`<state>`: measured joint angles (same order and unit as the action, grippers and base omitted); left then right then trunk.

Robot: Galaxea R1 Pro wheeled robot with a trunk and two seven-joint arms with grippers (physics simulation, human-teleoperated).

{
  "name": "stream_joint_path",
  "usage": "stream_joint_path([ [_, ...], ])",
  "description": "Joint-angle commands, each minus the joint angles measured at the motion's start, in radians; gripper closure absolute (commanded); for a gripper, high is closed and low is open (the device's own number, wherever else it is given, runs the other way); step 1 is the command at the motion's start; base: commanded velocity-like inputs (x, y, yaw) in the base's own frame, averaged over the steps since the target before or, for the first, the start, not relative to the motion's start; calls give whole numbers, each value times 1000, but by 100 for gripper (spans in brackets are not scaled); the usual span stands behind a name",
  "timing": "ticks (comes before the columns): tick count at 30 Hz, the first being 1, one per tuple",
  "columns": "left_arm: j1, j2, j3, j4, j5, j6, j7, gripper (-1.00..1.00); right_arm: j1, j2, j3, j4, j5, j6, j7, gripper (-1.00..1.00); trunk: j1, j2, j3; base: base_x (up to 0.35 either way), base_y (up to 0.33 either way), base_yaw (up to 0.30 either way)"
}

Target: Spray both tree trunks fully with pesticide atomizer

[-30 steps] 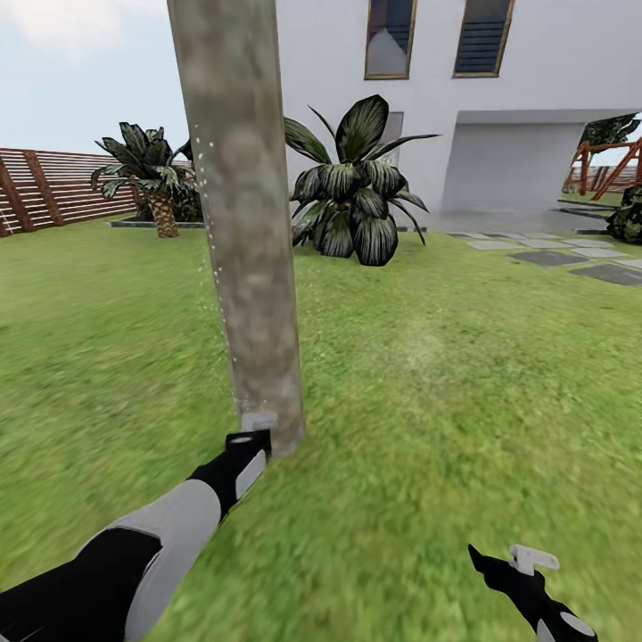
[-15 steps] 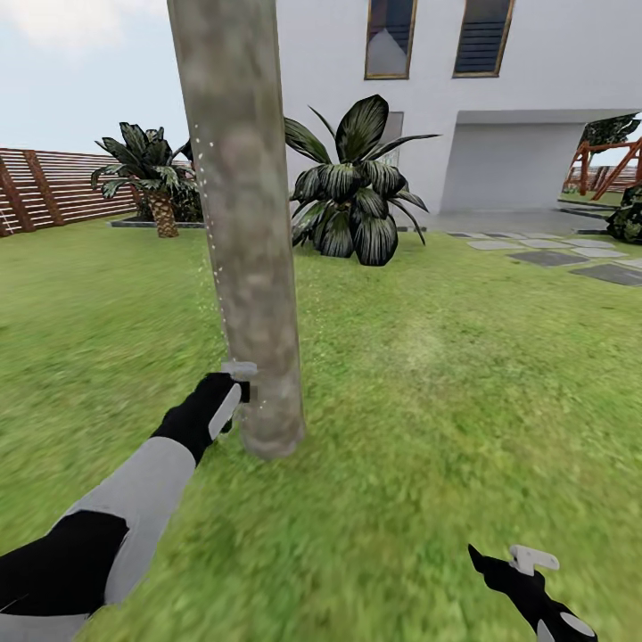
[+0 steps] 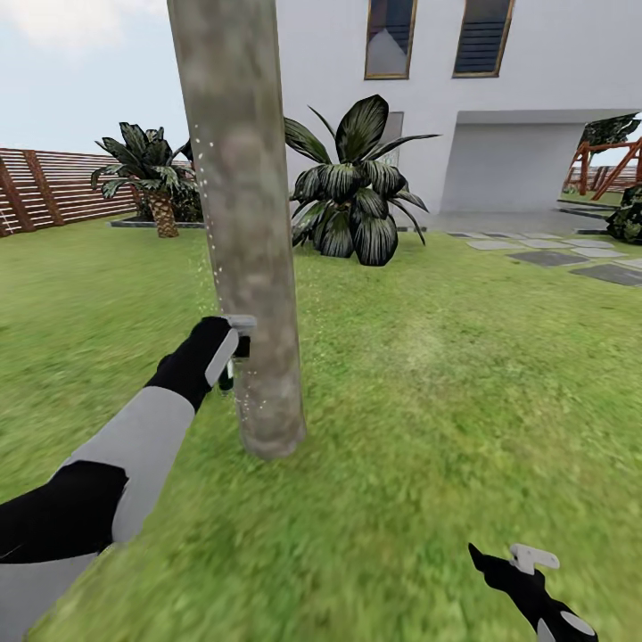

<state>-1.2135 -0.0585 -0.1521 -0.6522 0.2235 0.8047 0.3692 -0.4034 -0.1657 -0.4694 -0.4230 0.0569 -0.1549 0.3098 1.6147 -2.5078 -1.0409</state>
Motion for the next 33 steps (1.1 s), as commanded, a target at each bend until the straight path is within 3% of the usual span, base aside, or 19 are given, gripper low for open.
stream_joint_path([
  [1,-21,-5,0,0,-3,14,0,100,0,0,-1,0,0,0,0,-100,0,0,0,0,0,0],
  [5,-81,-38,0,0,-3,39,2,100,0,0,-3,0,0,0,0,-100,0,0,0,0,0,-132],
  [7,-113,-46,0,0,-3,91,1,100,0,0,-2,0,0,0,0,-100,0,0,0,0,0,-88],
  [10,-164,-58,0,0,-3,115,2,100,0,0,-2,0,0,0,0,-100,0,0,0,0,0,-18],
  [15,-273,-58,0,2,-4,165,3,100,0,0,-2,2,0,0,0,-100,0,0,0,0,0,-1],
  [25,-485,-58,0,12,-2,175,19,100,0,0,0,6,0,0,-1,-100,0,0,0,0,0,0],
  [33,-636,-56,0,98,-1,176,22,100,0,0,0,6,0,0,-1,-100,0,0,0,0,0,0],
])
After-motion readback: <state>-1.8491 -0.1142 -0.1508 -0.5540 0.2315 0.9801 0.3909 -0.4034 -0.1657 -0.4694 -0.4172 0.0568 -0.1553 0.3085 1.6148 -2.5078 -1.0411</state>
